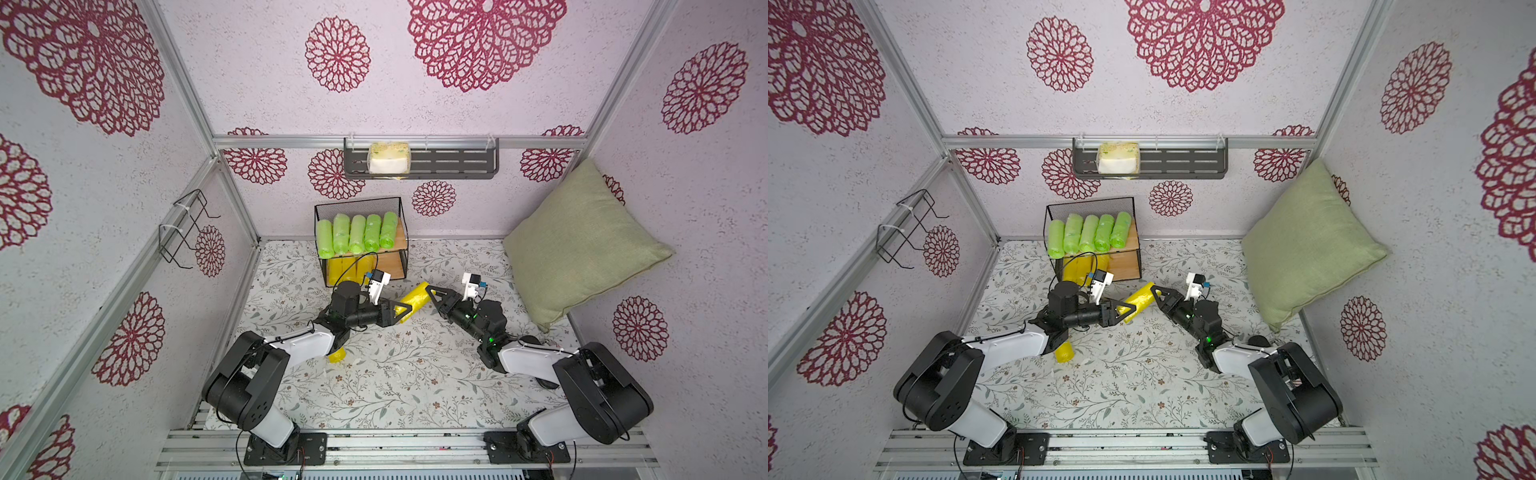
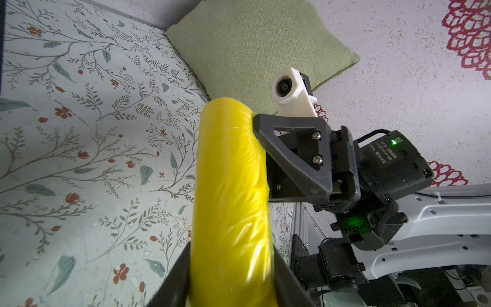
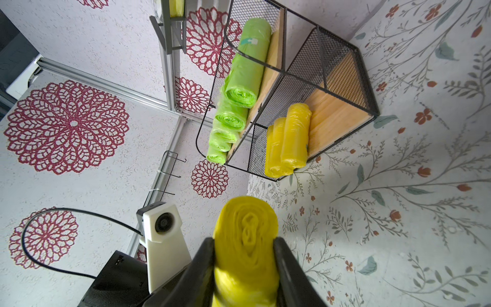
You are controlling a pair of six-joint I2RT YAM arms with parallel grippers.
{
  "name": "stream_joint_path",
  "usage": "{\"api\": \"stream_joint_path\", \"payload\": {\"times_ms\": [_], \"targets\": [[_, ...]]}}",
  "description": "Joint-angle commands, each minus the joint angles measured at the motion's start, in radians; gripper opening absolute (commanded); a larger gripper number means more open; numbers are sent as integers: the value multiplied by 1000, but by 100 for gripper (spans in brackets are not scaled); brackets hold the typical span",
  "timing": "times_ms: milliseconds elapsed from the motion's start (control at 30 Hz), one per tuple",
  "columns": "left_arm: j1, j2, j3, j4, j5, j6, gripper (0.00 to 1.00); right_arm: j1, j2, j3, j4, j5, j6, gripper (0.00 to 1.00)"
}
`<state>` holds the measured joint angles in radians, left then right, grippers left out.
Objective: Sort the rolls of trash bags by color and place them on the shelf
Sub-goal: Pick up the roll of trash bags from the center of the board, then place the roll of trash bags on the shelf.
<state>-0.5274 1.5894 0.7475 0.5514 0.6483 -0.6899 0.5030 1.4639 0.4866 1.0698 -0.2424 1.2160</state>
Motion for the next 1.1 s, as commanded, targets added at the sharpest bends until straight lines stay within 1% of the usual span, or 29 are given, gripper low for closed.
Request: {"api": "stream_joint_path", "payload": {"times_ms": [0,67,100,167,267,367,500,600,733,1033,1067], "targets": [[9,-41,-16,-2,-128,36,30,-24,-36,-24,36,40,-35,60],[8,-59,-17,-53,-230,73,30,-32,-71,-38,-7,71,-70,71],[8,-67,-12,-88,-298,96,29,-34,-91,-43,-36,92,-97,74],[2,-73,5,-168,-433,150,29,-35,-129,-46,-96,128,-149,76],[-11,-40,56,-268,-625,219,28,-35,-169,-52,-155,161,-201,77],[-19,3,110,-332,-767,240,28,-35,-193,-59,-177,170,-228,78],[-28,62,164,-332,-868,259,28,-34,-210,-73,-192,180,-245,78],[-49,123,229,-343,-936,304,28,-35,-211,-83,-183,180,-244,78],[-74,204,309,-371,-1041,323,28,-37,-210,-90,-177,173,-246,78],[-100,364,462,-389,-1138,353,30,-39,-205,-105,-159,160,-244,79],[-100,411,480,-395,-1153,358,30,-39,-205,-106,-159,157,-246,79]]}}
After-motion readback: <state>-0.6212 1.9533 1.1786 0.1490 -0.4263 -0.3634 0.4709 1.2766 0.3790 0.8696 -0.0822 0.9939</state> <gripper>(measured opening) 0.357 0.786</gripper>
